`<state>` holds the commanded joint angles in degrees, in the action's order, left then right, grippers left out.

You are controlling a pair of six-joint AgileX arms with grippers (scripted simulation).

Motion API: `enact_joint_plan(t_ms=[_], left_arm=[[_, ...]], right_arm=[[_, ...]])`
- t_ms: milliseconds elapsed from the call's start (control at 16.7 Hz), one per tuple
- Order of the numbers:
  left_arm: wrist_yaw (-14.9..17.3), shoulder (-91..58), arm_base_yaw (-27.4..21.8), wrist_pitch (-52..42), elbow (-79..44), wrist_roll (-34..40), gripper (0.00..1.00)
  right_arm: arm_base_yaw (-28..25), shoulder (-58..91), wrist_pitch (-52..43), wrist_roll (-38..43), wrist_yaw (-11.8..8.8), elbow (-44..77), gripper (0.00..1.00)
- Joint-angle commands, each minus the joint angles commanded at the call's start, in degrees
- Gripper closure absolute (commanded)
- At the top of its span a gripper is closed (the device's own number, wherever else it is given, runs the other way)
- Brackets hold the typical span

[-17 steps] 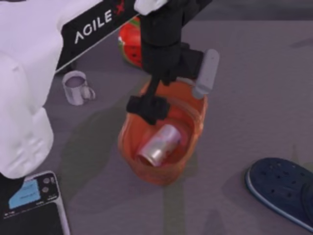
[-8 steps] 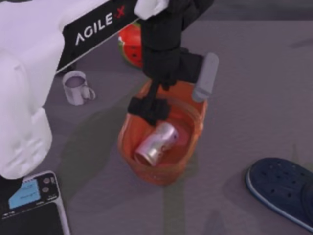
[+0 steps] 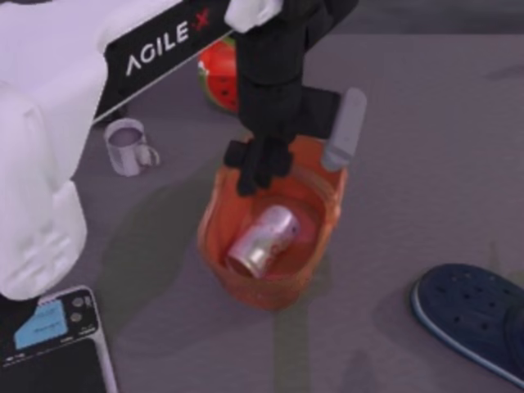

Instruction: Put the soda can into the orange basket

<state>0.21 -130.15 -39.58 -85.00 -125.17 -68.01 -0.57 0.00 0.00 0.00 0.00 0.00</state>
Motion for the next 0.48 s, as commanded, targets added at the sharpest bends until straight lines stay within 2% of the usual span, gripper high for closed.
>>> enact_joint_plan(t_ms=[120,480], left_arm=[[0.00,0.00,0.00,0.00,0.00,0.00,0.98],[0.00,0.00,0.00,0.00,0.00,0.00,1.00]], right_arm=[[0.00,0.00,0.00,0.00,0.00,0.00,0.00],[0.00,0.00,0.00,0.00,0.00,0.00,0.00]])
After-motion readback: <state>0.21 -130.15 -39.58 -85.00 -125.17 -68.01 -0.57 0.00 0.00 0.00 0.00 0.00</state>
